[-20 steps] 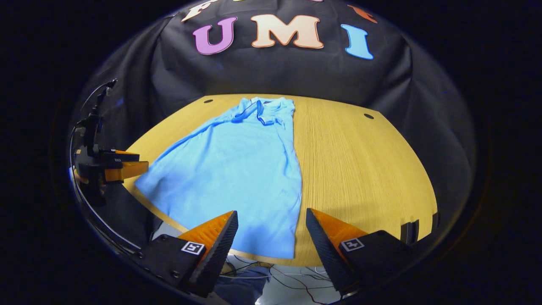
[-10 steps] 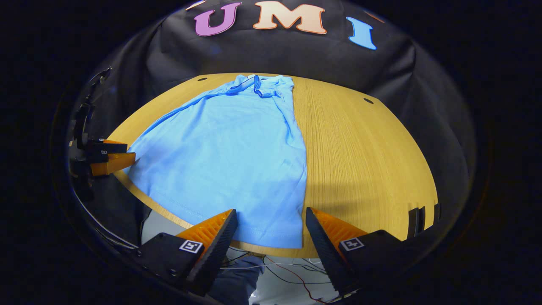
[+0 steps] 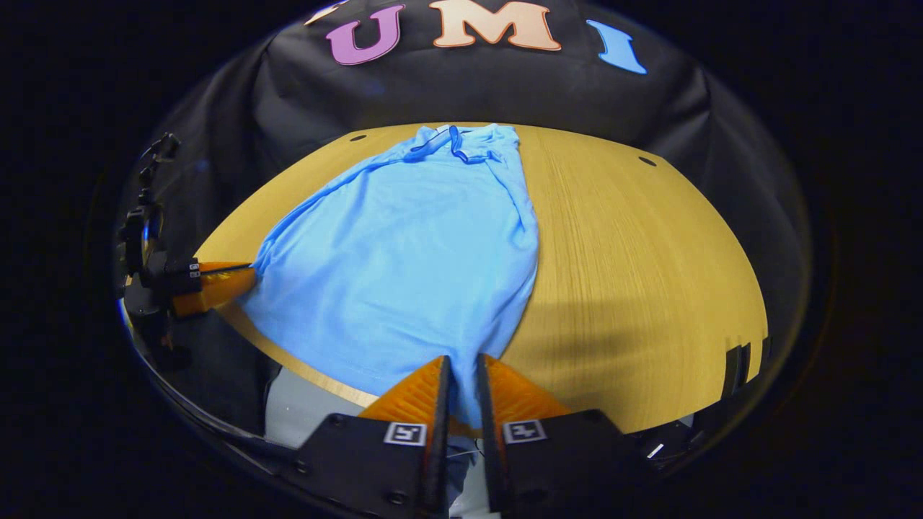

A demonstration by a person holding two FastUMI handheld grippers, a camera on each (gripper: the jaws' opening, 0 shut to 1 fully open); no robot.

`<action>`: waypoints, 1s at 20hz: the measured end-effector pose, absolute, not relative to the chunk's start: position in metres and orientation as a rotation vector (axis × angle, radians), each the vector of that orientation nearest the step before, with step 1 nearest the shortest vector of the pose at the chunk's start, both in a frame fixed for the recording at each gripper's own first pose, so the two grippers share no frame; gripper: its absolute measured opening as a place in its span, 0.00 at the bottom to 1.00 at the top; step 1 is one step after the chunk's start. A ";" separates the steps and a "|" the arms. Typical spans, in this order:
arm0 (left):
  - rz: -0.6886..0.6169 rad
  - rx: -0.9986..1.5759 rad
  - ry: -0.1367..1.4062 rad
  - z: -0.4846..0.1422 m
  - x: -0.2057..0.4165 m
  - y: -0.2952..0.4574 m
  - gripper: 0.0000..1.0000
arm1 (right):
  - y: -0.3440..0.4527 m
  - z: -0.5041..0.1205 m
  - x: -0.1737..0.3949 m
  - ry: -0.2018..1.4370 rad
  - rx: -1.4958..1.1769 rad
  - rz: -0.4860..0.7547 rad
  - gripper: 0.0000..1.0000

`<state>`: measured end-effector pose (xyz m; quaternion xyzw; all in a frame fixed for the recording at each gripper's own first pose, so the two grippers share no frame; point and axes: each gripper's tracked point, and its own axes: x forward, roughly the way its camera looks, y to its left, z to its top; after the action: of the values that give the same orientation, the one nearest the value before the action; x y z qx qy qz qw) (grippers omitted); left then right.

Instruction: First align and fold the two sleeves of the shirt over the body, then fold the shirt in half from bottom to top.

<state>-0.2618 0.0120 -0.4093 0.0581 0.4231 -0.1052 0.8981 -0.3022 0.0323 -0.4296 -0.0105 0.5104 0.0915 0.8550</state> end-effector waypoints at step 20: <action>-0.147 -0.037 0.680 -0.291 -0.078 -0.014 0.00 | 0.030 -0.312 -0.086 0.733 0.108 0.249 0.06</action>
<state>-0.0782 -0.0143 -0.2905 -0.0180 0.3330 -0.0721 0.9400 -0.0860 0.0303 -0.3121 0.0526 0.3573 0.1213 0.9246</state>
